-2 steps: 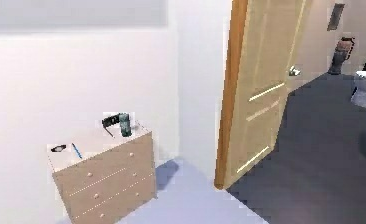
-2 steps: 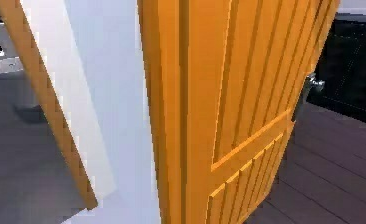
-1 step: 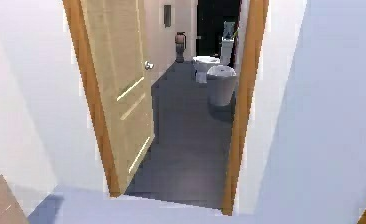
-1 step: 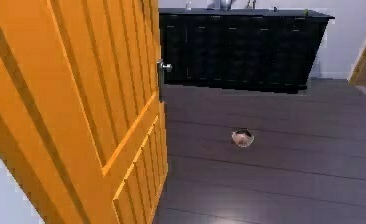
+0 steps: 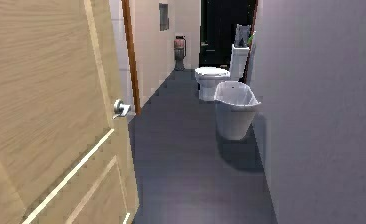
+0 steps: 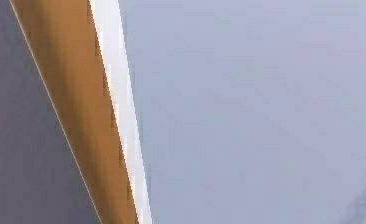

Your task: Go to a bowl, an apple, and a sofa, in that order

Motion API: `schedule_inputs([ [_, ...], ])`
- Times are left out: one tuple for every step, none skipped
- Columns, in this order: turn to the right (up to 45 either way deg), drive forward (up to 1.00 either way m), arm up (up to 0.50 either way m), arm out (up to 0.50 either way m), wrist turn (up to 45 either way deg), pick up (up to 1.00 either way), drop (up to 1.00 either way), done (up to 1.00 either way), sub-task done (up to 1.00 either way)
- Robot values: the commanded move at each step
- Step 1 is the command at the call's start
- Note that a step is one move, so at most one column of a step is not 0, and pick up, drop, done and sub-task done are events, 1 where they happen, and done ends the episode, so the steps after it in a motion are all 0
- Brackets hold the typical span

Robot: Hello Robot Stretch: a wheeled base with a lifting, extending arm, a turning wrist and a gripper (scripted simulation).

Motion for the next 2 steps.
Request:
schedule_inputs([
  [18.0, 0.00, 0.00, 0.00, 0.0, 0.00, 0.00, 0.00, 0.00],
  [0.0, 0.05, 0.00, 0.00, 0.0, 0.00, 0.00, 0.00, 0.00],
])
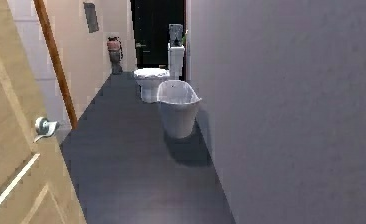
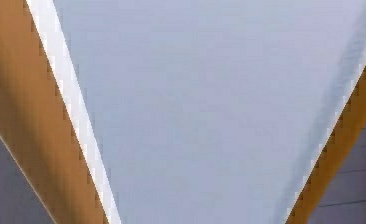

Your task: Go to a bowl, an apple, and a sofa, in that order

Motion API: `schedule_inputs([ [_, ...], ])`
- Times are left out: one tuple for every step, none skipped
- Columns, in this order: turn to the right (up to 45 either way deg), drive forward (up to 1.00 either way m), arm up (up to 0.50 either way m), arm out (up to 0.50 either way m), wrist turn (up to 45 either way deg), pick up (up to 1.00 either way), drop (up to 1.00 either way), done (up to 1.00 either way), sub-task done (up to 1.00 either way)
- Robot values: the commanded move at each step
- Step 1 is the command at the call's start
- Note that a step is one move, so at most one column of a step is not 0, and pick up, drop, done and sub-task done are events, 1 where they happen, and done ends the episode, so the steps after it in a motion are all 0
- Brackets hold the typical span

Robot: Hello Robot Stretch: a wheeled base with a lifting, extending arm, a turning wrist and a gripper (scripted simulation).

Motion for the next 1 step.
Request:
schedule_inputs([
  [-6.0, 0.00, 0.00, 0.00, 0.0, 0.00, 0.00, 0.00, 0.00],
])
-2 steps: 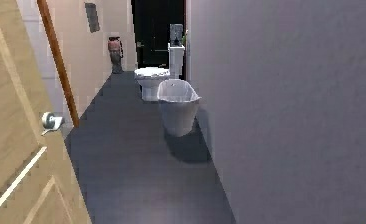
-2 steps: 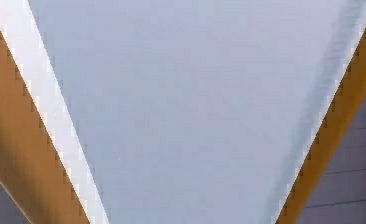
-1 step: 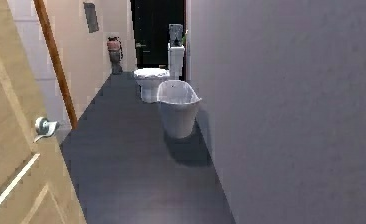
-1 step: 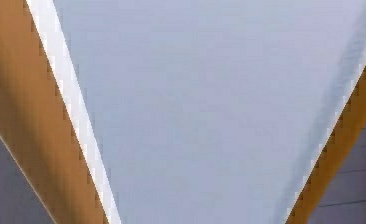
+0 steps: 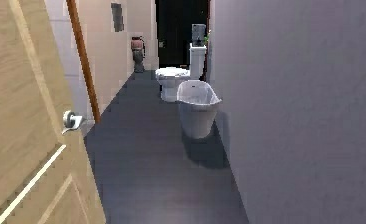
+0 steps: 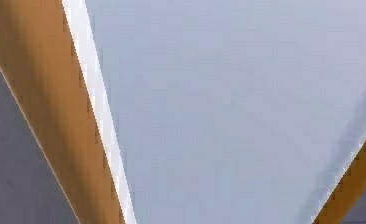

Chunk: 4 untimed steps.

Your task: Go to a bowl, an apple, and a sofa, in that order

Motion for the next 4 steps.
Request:
schedule_inputs([
  [0.0, 1.00, 0.00, 0.00, 0.0, 0.00, 0.00, 0.00, 0.00],
  [-3.0, 0.00, 0.00, 0.00, 0.0, 0.00, 0.00, 0.00, 0.00],
  [0.0, 0.20, 0.00, 0.00, 0.0, 0.00, 0.00, 0.00, 0.00],
  [-18.0, 0.00, 0.00, 0.00, 0.0, 0.00, 0.00, 0.00, 0.00],
])
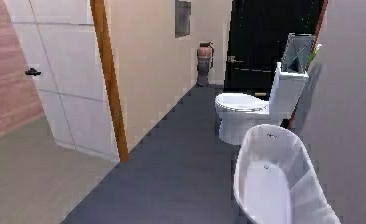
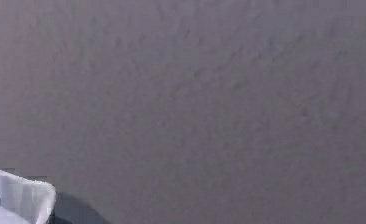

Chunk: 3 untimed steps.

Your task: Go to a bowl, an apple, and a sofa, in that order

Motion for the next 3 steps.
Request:
schedule_inputs([
  [0.0, 1.00, 0.00, 0.00, 0.0, 0.00, 0.00, 0.00, 0.00],
  [0.0, 1.00, 0.00, 0.00, 0.0, 0.00, 0.00, 0.00, 0.00],
  [0.0, 0.10, 0.00, 0.00, 0.0, 0.00, 0.00, 0.00, 0.00],
])
